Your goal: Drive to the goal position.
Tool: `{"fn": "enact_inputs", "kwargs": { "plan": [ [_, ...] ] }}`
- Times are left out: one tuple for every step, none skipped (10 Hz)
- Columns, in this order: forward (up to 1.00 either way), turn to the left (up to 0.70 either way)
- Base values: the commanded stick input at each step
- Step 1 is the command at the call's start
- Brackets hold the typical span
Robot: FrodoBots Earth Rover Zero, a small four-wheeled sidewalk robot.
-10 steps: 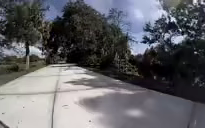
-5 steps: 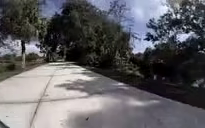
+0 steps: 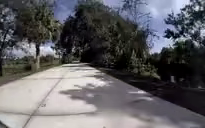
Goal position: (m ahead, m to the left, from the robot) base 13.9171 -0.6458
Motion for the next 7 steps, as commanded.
{"fn": "enact_inputs", "kwargs": {
  "plan": [
    [0.85,0.00],
    [0.85,0.00],
    [0.85,0.14],
    [0.85,0.34],
    [0.85,0.34],
    [0.85,0.34],
    [0.85,0.27]
  ]
}}
